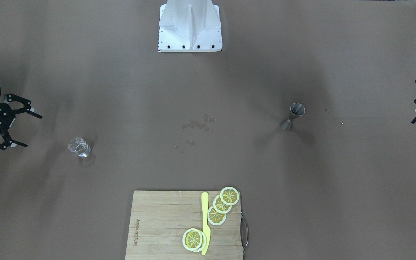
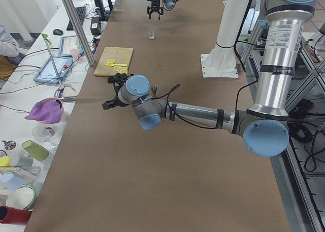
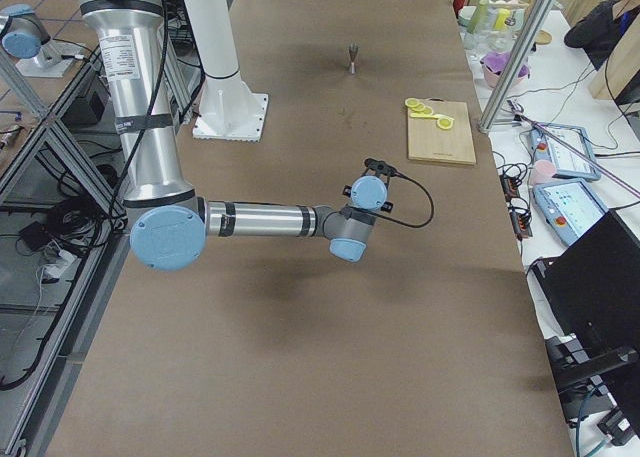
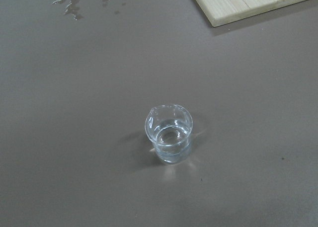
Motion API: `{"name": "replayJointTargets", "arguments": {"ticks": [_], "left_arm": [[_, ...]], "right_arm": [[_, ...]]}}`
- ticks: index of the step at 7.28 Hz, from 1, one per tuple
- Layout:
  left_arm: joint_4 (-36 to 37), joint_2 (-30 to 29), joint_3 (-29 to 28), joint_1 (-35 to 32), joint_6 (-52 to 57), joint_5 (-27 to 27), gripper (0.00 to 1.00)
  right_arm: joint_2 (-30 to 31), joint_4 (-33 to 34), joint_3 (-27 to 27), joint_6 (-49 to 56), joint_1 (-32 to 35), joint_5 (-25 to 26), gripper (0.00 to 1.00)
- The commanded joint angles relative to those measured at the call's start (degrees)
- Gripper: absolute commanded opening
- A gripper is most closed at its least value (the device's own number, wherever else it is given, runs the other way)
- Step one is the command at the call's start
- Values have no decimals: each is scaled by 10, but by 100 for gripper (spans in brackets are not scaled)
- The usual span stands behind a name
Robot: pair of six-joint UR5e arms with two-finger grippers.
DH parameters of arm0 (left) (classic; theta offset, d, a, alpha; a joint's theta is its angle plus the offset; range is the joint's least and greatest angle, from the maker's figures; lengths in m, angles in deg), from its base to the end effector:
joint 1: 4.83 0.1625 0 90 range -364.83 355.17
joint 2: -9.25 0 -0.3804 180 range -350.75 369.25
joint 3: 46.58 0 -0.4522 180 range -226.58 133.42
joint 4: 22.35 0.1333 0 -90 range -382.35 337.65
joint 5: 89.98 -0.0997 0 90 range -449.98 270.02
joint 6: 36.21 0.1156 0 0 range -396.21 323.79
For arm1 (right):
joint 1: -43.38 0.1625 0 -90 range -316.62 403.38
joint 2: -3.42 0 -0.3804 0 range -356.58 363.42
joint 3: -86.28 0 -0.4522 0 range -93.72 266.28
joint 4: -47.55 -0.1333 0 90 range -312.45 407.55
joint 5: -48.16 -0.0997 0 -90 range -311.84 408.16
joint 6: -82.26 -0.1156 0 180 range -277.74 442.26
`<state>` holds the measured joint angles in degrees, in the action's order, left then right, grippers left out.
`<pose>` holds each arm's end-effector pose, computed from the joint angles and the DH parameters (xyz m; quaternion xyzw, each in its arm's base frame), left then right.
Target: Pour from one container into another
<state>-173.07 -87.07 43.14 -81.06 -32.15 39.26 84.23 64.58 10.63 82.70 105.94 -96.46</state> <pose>0.0875 -0.6099 0.4367 0.4927 0.3232 0.3044 0.7484 -0.2468 -0.5600 0.5116 0.3931 -0.4860 -0.4260 0.6541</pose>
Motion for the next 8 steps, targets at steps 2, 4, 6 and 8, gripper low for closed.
{"name": "replayJointTargets", "arguments": {"ticks": [2,4,6,8], "left_arm": [[-199,19,-2,121,-9,-153,98],[-305,57,3,199,-142,-247,98],[-334,125,51,278,-160,-362,98],[-338,179,98,311,-163,-415,98]], "right_arm": [[-40,-24,38,33,1,30,100],[-46,-58,48,39,-16,41,100],[-48,-104,65,38,-35,43,100],[-50,-174,108,35,-45,48,100]]}}
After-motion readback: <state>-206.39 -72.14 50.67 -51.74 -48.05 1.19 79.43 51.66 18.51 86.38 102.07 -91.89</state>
